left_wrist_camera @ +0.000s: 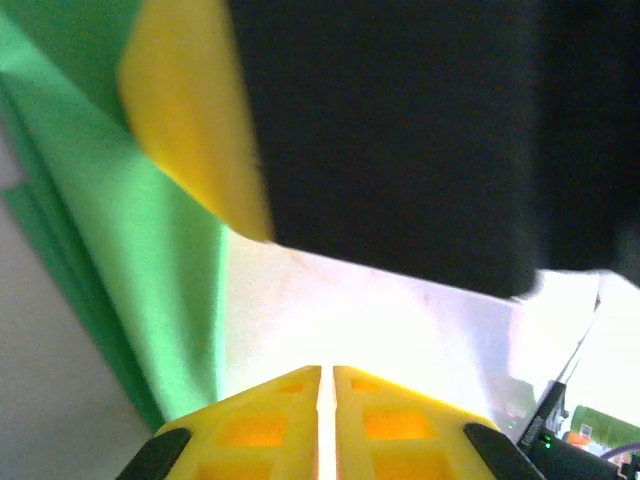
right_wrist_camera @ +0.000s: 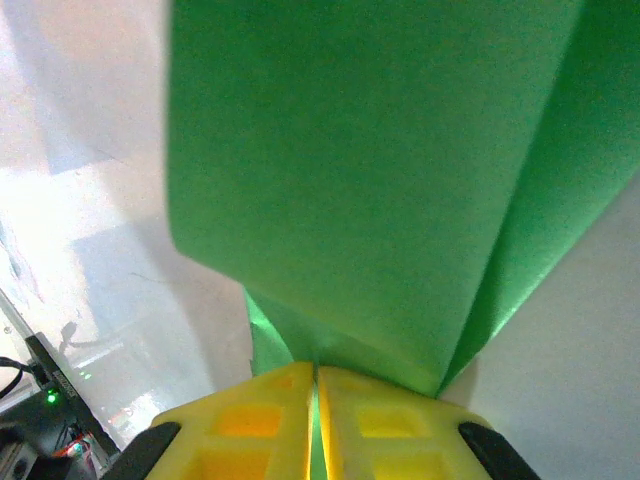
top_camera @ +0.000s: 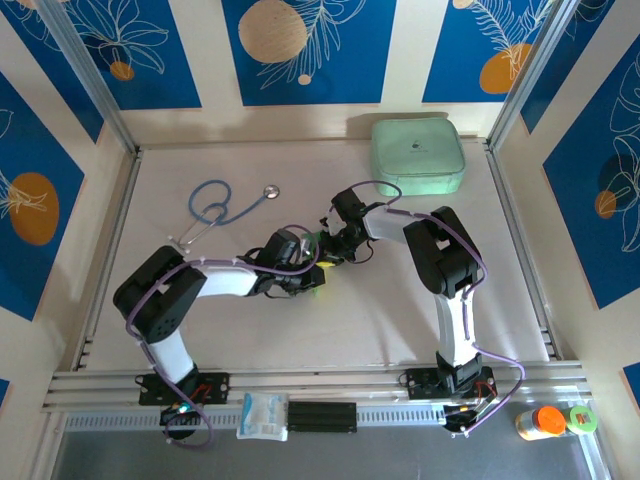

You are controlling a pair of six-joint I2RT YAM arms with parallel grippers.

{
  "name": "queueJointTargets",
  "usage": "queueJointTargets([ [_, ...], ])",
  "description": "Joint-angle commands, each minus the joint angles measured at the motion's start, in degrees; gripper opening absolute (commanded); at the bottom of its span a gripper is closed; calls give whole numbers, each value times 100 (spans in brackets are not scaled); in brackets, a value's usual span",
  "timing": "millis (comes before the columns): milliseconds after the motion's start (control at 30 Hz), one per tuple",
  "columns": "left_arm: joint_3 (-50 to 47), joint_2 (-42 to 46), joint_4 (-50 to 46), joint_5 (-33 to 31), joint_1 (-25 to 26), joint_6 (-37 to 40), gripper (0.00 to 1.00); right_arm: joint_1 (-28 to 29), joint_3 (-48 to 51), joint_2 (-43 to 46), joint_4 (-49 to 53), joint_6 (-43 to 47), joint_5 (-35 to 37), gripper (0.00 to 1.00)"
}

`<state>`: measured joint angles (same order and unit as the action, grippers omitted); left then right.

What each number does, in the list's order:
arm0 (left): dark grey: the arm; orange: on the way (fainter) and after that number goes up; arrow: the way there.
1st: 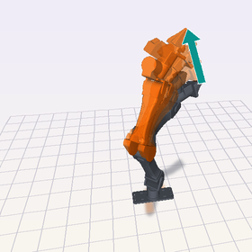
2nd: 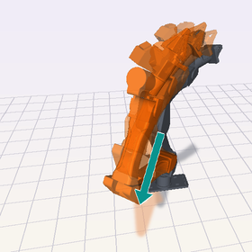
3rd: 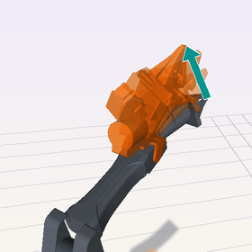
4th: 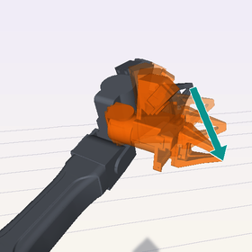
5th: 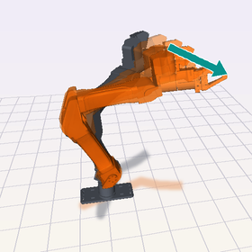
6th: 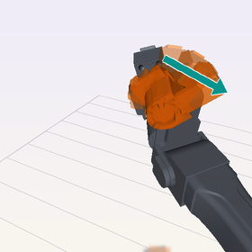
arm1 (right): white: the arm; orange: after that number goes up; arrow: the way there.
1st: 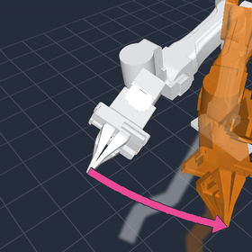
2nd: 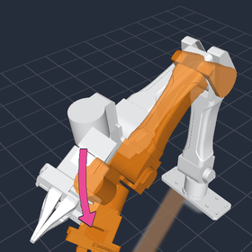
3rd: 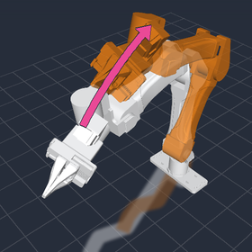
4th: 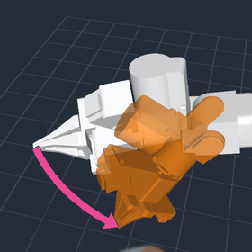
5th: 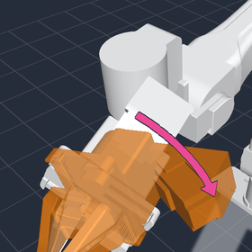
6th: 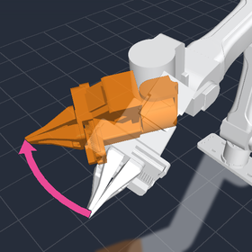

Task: Fold a paper plane with a square sheet of paper (pick it up from the middle)
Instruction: Fold the wing for the fifth time at the center of the table.

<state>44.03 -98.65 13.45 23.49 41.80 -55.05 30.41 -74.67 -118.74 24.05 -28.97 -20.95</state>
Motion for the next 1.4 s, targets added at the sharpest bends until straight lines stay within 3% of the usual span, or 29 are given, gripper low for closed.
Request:
queueJointTargets([
  [0,-117,314,-290,-112,59,38,12,17,216,-420,325,-98,601,14],
  [233,-412,465,-197,-324,40,-91,10,17,234,-418,300,-102,583,14],
  [533,-310,102,40,40,81,-132,9,17,250,-427,293,-113,574,14],
  [1367,-193,-207,-206,86,153,-67,10,0,260,-440,293,-146,601,14],
])
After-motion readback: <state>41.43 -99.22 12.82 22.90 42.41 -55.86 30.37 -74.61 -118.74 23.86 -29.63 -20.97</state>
